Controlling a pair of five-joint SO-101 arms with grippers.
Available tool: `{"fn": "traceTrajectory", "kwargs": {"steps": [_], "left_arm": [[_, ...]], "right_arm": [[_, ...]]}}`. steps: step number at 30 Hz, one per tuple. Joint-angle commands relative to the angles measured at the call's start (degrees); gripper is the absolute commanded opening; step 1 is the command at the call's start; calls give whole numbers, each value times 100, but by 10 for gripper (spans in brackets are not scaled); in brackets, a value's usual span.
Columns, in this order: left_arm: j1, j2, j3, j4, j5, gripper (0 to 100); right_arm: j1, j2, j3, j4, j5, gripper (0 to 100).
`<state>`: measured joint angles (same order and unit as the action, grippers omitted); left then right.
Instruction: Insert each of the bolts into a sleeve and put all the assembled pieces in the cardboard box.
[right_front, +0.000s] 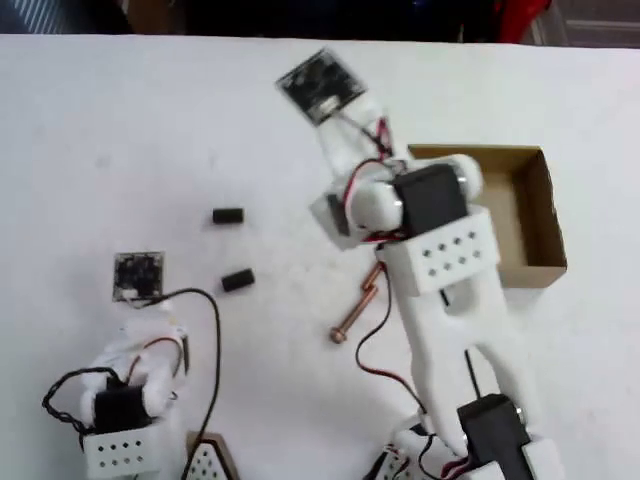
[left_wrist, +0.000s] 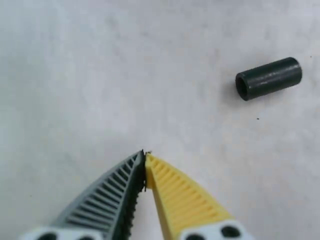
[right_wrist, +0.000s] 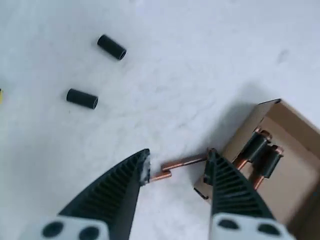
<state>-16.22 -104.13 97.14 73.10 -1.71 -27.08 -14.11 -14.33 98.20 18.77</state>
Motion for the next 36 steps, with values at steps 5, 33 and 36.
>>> {"fn": "traceTrajectory", "kwargs": {"steps": [5, 33, 36], "left_arm": [[-919, -57, -9, 53, -53, 23], [-1121, -57, -9, 53, -53, 23], [-1130, -57, -9, 53, -53, 23]], "right_arm": [[-804, -198, 1442, -910, 18, 159], [-1710, -189, 3991, -4215, 844, 159], [-1710, -189, 3974, -4549, 1363, 159]]}}
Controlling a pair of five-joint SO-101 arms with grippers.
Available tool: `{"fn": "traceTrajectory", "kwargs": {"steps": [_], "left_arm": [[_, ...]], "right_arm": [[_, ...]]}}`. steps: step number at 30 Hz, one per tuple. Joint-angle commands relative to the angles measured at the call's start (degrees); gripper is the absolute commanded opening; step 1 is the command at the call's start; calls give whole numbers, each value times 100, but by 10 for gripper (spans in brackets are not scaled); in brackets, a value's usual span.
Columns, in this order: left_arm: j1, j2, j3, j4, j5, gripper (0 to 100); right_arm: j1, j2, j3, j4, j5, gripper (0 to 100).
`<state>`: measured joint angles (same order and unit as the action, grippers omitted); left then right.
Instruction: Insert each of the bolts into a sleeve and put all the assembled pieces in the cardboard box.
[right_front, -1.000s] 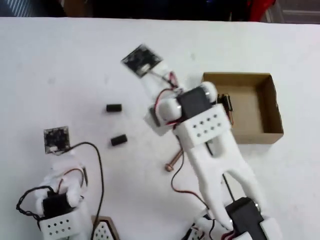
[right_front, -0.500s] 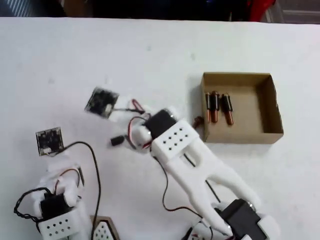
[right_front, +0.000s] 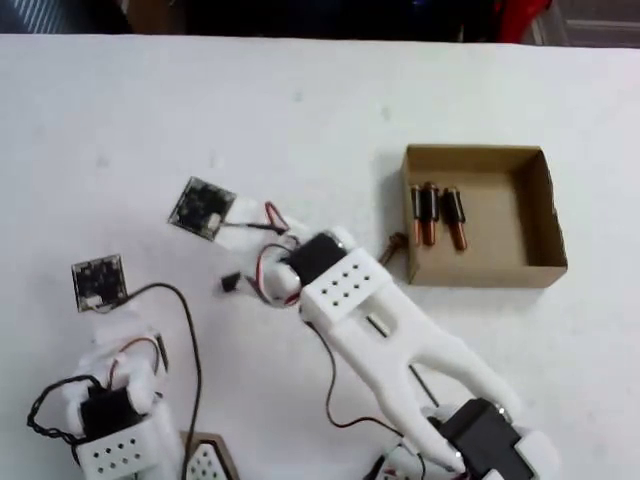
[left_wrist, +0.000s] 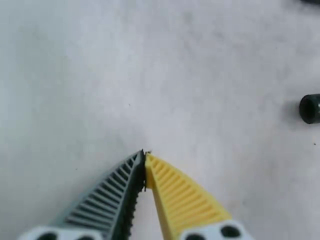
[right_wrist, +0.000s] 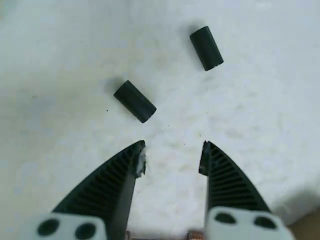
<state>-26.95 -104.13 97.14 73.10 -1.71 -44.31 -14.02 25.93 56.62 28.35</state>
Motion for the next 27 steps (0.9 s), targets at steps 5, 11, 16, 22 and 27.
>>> {"fn": "traceTrajectory", "kwargs": {"steps": [5, 11, 16, 22, 27], "left_arm": [[-321, -57, -9, 53, -53, 23], [-321, -57, -9, 53, -53, 23], [-321, -57, -9, 53, -53, 23], [-321, -57, -9, 53, -53, 23], [-321, -57, -9, 53, -53, 23]], "right_arm": [[31, -198, -62, -497, 1565, 159], [22, -180, -62, -497, 2391, 159], [-4, 347, -88, -523, 2804, 159], [-4, 1305, -589, -769, 2822, 159], [-22, 1824, -1125, -743, 2822, 159]]}}
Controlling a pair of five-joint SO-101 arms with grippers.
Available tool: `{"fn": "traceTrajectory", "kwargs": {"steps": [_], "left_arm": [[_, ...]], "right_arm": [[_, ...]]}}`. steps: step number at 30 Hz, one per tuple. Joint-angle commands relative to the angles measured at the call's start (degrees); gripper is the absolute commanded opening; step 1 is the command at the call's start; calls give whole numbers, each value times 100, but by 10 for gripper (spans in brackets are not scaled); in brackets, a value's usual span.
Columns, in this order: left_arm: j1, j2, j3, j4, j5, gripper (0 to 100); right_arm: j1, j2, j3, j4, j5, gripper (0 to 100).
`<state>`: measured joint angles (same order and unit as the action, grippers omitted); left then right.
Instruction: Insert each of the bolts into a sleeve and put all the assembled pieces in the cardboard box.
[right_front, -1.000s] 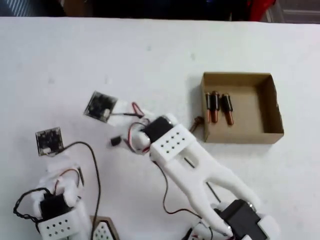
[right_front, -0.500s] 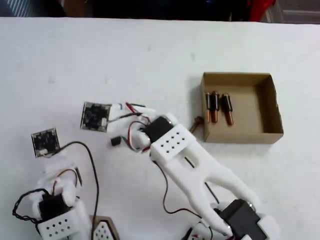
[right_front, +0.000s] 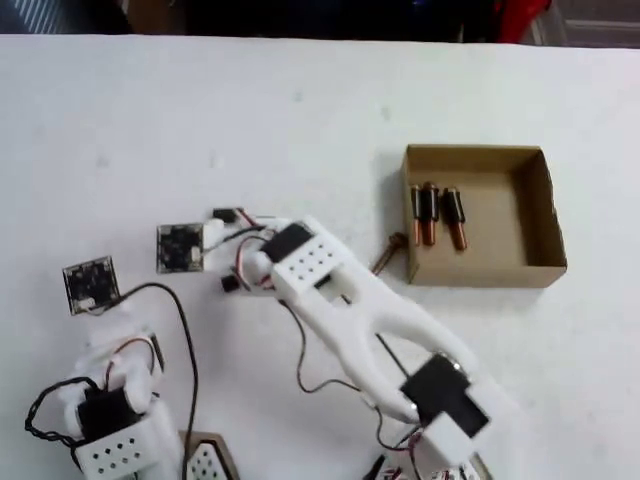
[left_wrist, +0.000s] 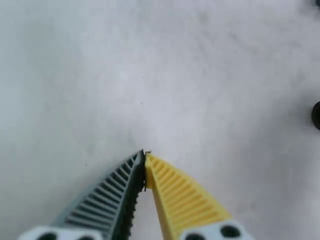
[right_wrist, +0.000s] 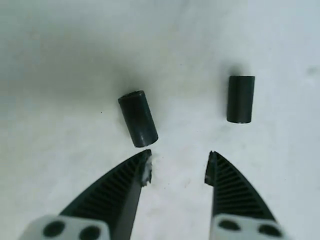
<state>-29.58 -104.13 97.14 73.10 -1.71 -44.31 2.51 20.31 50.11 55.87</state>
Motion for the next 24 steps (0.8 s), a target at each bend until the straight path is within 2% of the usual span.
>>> {"fn": "traceTrajectory", "kwargs": {"steps": [1, 8, 15, 24], "left_arm": [[-57, -57, -9, 53, -53, 23], [-66, -57, -9, 53, -53, 23], [-409, -57, -9, 53, -53, 23], [-418, -57, -9, 53, -53, 23]], "right_arm": [[-66, 233, -607, -92, 79, 159], [-497, 338, -633, -84, 88, 159], [-541, 347, -615, -84, 70, 159], [-523, 356, -615, -84, 53, 159]]}}
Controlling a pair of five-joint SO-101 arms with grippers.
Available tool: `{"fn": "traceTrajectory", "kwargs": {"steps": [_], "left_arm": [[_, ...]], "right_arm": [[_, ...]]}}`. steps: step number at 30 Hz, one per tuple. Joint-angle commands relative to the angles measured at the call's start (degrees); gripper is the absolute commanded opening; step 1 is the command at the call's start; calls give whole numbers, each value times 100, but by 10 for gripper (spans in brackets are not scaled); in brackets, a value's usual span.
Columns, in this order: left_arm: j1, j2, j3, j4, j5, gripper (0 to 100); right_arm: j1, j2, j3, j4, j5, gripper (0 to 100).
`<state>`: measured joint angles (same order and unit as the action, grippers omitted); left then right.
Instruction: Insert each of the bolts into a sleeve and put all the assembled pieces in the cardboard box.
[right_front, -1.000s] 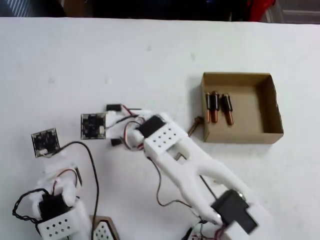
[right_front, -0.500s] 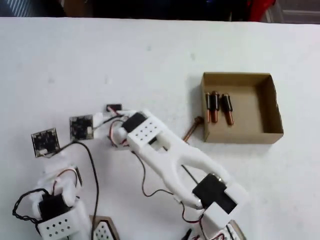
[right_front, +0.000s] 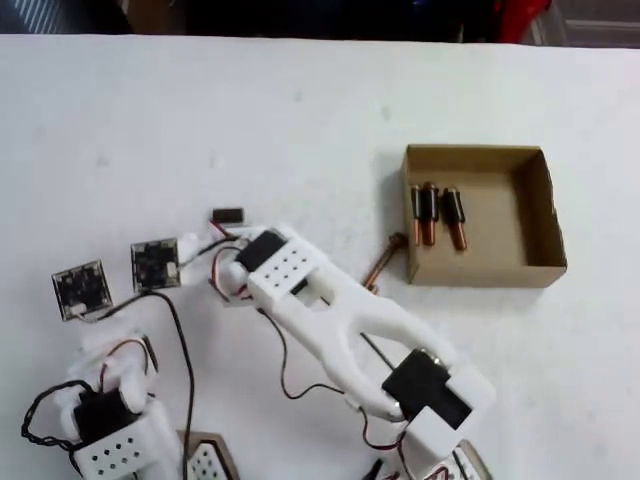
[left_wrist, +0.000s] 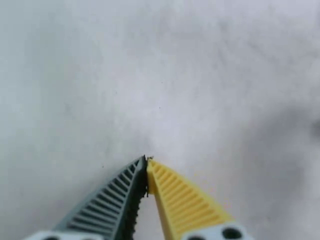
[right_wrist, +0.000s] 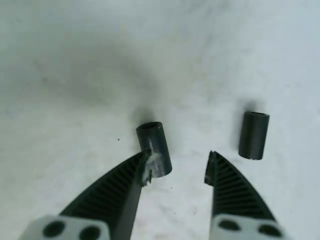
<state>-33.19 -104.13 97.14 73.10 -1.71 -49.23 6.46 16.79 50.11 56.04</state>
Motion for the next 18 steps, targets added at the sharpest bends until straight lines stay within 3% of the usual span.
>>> {"fn": "traceTrajectory", "kwargs": {"steps": [1, 18], "left_arm": [[-66, -57, -9, 53, -53, 23], [-66, -57, -9, 53, -53, 23]], "right_arm": [[-40, -40, -264, -84, 35, 159], [-31, -40, -264, -127, 53, 159]]}}
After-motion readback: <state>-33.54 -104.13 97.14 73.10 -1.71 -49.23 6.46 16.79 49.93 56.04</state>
